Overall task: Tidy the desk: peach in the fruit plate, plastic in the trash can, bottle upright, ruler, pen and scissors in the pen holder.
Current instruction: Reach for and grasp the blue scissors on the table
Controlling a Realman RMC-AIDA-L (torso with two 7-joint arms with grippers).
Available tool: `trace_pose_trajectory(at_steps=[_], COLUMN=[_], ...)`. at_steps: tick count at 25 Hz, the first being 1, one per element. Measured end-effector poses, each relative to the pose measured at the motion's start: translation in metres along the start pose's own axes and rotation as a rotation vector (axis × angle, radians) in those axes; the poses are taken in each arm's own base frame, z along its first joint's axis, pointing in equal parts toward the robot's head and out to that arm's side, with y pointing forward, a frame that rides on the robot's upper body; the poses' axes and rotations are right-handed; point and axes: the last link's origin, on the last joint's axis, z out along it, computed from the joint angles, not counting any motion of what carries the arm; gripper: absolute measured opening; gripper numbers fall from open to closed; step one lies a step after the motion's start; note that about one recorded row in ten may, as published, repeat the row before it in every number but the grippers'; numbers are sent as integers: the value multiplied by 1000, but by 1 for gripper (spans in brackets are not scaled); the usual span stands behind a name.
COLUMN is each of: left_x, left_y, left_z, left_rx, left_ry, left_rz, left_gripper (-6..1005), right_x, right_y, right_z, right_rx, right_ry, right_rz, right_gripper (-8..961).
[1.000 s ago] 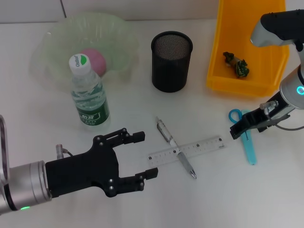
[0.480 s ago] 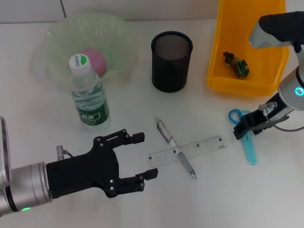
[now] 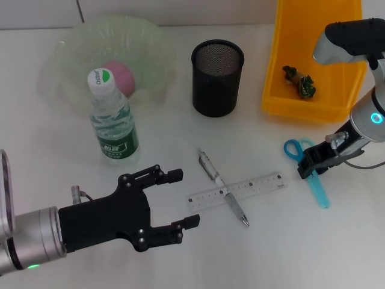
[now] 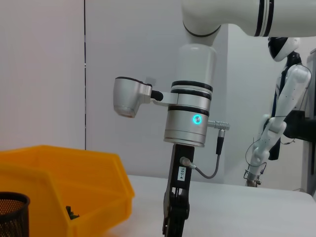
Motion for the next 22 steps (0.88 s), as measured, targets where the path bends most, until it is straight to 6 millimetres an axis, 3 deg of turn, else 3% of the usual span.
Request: trace_pose_trajectory(at_steps=[8, 19, 22], left_x=[-1, -4, -3], left_y=[0, 0, -1], left_z=[0, 0, 1], left_rx=[4, 11, 9], left_ry=[-4, -14, -14], left_rz=[7, 1, 1], left_gripper=[794, 794, 794], right_x=[0, -2, -2], right_y=[1, 2, 2], right_z=[0, 1, 1], right_rx=[-1, 2, 2], right_ry=[2, 18, 21], right_rz=[-2, -10, -10], right_gripper=[338, 303, 237])
